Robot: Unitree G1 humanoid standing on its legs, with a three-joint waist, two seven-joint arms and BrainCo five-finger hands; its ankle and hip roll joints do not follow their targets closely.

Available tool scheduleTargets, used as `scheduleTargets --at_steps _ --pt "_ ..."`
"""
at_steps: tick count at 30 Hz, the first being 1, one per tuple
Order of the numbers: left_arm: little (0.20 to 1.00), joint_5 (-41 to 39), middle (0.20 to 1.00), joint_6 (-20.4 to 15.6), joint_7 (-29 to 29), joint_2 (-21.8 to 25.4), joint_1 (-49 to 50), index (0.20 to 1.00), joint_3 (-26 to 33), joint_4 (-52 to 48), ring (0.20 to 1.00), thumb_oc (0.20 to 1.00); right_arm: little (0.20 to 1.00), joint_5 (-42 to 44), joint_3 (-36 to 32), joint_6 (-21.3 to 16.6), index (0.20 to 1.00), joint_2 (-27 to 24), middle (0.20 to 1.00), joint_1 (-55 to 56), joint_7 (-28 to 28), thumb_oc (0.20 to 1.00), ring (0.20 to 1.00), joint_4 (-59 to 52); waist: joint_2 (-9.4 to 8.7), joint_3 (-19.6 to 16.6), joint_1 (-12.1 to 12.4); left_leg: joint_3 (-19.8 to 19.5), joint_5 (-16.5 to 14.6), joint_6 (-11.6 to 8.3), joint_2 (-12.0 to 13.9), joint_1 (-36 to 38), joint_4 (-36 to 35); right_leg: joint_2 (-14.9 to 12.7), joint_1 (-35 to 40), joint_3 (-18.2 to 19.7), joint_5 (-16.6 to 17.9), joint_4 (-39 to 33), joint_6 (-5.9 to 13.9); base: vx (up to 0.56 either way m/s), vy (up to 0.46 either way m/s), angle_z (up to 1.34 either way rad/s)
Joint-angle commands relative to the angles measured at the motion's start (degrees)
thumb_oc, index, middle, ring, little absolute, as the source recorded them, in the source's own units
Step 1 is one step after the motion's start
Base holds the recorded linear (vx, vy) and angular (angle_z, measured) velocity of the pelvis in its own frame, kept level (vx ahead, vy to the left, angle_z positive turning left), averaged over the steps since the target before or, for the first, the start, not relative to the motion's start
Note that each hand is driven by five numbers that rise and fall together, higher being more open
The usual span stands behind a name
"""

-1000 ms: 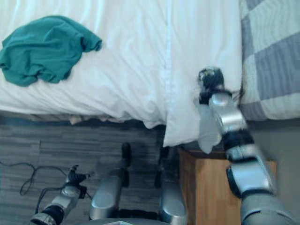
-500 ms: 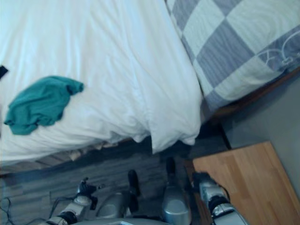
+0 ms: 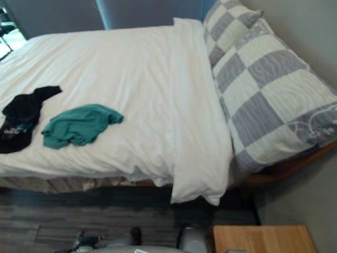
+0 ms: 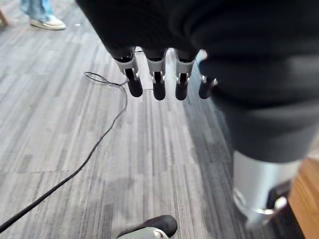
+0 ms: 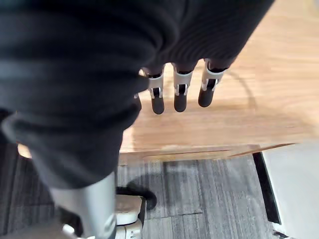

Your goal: Tidy up the quilt and then pick up the clothes from the bed and put them into the laundry hamper.

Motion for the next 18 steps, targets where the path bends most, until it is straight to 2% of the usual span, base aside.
scheduleTargets --at_steps 1,3,4,5,6,7,9,10,11,12,13,14,15,16,18 --pt "1.0 -9.26 1.0 -2.89 6.2 0.13 -1.53 1.0 3.52 -1.24 1.0 1.0 1.0 3.82 -0.43 -2.5 1.0 -1.24 1.0 -3.37 0.23 1.0 1.0 -0.39 -0.76 4.83 -0.38 -4.14 3.73 -3.01 5.73 -0.63 -2.65 -1.44 8.85 7.17 1.5 -7.0 5.57 0.11 0.384 0.24" --pt "1.0 -10.45 1.0 -5.26 8.54 0.25 -1.5 1.0 4.84 -0.73 1.0 1.0 1.0 4.44 -0.53 -2.7 1.0 -1.55 1.0 -3.81 0.18 1.0 1.0 -0.61 -0.99 5.39 -0.07 -7.1 4.54 -3.59 7.44 -1.25 -3.97 -1.48 7.72 9.42 -0.02 -3.82 6.17 0.14 0.398 -0.04" --pt "1.0 -8.94 1.0 -7.23 11.28 0.46 -2.02 1.0 6.73 0.03 1.0 1.0 1.0 4.61 -0.63 -2.0 1.0 -1.96 1.0 -3.69 0.19 1.0 1.0 -0.68 -1.38 6.29 -0.04 -8.7 5.02 -4.39 10.21 -2.19 -4.18 -2.29 6.48 10.87 -1.93 0.46 6.67 0.18 0.498 -0.26" --pt "1.0 -7.54 1.0 -7.47 12.79 0.49 -2.35 1.0 7.06 0.2 1.0 1.0 1.0 4.44 -0.82 -1.63 1.0 -2.07 1.0 -3.47 0.13 1.0 1.0 -0.57 -1.41 6.57 -0.11 -8.71 5.23 -4.6 10.94 -2.84 -4.0 -2.71 6.37 11.04 -2.42 1.29 6.76 0.26 0.731 -0.24" --pt "1.0 -5.06 1.0 -7.19 13.62 0.55 -2.95 1.0 7.12 0.5 1.0 1.0 1.0 3.49 -1.75 -1.31 1.0 -2.33 1.0 -2.51 -0.28 1.0 1.0 0.28 -1.37 7.04 -0.35 -8.0 5.79 -4.96 11.78 -4.21 -3.37 -4.39 6.61 10.69 -3.26 2.33 7.46 0.21 0.605 -0.01" --pt "1.0 -5.41 1.0 -6.82 13.06 0.12 -2.96 1.0 7.08 0.59 1.0 1.0 1.0 2.55 -2.6 -1.35 1.0 -2.57 1.0 -1.88 -0.58 1.0 1.0 0.83 -1.3 6.88 -0.44 -7.22 5.53 -4.84 11.9 -4.03 -3.52 -5.55 7.13 10.13 -2.59 1.65 7.77 0.27 0.704 0.18" --pt "1.0 -8.41 1.0 -6.02 11.21 -0.19 -2.64 1.0 6.43 0.47 1.0 1.0 1.0 1.28 -3.89 -1.52 1.0 -2.92 1.0 -0.89 -1.78 1.0 1.0 1.39 -1.33 6.6 -0.13 -8.13 5.86 -4.99 11.35 -4.71 -2.94 -7.42 8.93 9.88 -0.79 -0.23 8.42 0.27 0.632 0.29" --pt "1.0 -12.57 1.0 -5.51 9.81 -0.17 -1.51 1.0 5.82 0.55 1.0 1.0 1.0 0.96 -5.83 -2.45 1.0 -3.8 1.0 -0.39 -2.67 1.0 1.0 1.64 -1.14 6.28 0.43 -9.4 3.84 -4.03 7.41 -5.56 -1.34 -10.31 9.98 10.73 4.04 -2.43 8.2 0.36 0.861 0.34" --pt "1.0 -9.41 1.0 -6.33 8.89 0.8 -0.83 1.0 6.19 0.42 1.0 1.0 1.0 -0.09 -7.86 -2.62 1.0 -4.24 1.0 -0.1 -1.25 1.0 1.0 1.37 -0.96 6.0 0.3 -8.58 2.63 -3.52 4.69 -5.2 -0.63 -13.03 9.41 11.59 9.43 -2.66 8.29 0.4 0.949 0.44" --pt "1.0 -5.92 1.0 -6.29 7.54 2.33 -0.46 1.0 6.16 -0.27 1.0 1.0 1.0 -1.66 -8.46 -2.94 1.0 -4.28 1.0 0.12 -0.77 1.0 1.0 0.84 -0.71 5.67 0.21 -7.09 1.93 -3.15 3.28 -4.52 -0.58 -14.79 8.27 11.73 13.2 -2.51 8.29 0.26 0.633 0.39" --pt "1.0 -3.39 1.0 -5.69 6.5 3.15 -0.5 1.0 6.13 -0.71 1.0 1.0 1.0 -3.11 -8.7 -3.37 1.0 -4.16 1.0 0.34 -0.63 1.0 1.0 0.59 -0.44 5.33 0.21 -6.11 1.77 -2.72 2.6 -3.88 -1.02 -15.64 7.88 11.56 14.94 -2.13 8.29 0.24 0.56 0.36" --pt "1.0 -0.12 1.0 -4.87 4.21 4.52 -0.42 1.0 5.78 -1.43 1.0 1.0 1.0 -3.73 -8.36 -4.08 1.0 -3.78 1.0 0.55 -1.24 1.0 1.0 0.19 -0.14 4.94 0.25 -5.25 1.17 -1.87 0.99 -2.44 -2.0 -16.11 5.57 12.47 18.54 -0.65 8.51 0.21 0.464 0.14" --pt "1.0 1.16 1.0 -4.18 3.17 5.23 -0.45 1.0 5.17 -1.9 1.0 1.0 1.0 -3.24 -8.0 -4.48 1.0 -3.71 1.0 0.57 -1.45 1.0 1.0 0.08 0.11 4.97 -0.1 -5.21 0.89 -1.35 0.1 -1.62 -2.71 -14.06 5.1 12.73 16.67 -0.99 8.4 0.26 0.516 -0.16" --pt "1.0 1.75 1.0 -2.68 2.04 6.19 -0.79 1.0 4.18 -2.58 1.0 1.0 1.0 -2.6 -7.22 -5.25 1.0 -3.55 1.0 0.7 -1.74 1.0 1.0 -0.33 0.54 4.6 -0.95 -4.79 0.82 -0.46 -0.95 -0.73 -4.36 -10.06 3.84 12.13 14.16 -1.86 8.15 0.2 0.352 -0.3" --pt "1.0 0.66 1.0 -1.29 1.42 6.4 -1.59 1.0 3.87 -2.34 1.0 1.0 1.0 -3.61 -5.89 -6.02 1.0 -3.06 1.0 0.16 -1.74 1.0 1.0 -0.61 0.02 4.55 -1.55 -1.84 0.51 0.09 -2.33 1.42 -6.49 -5.04 2.92 7.96 10.61 -4.49 8.52 0.14 0.274 -0.2"
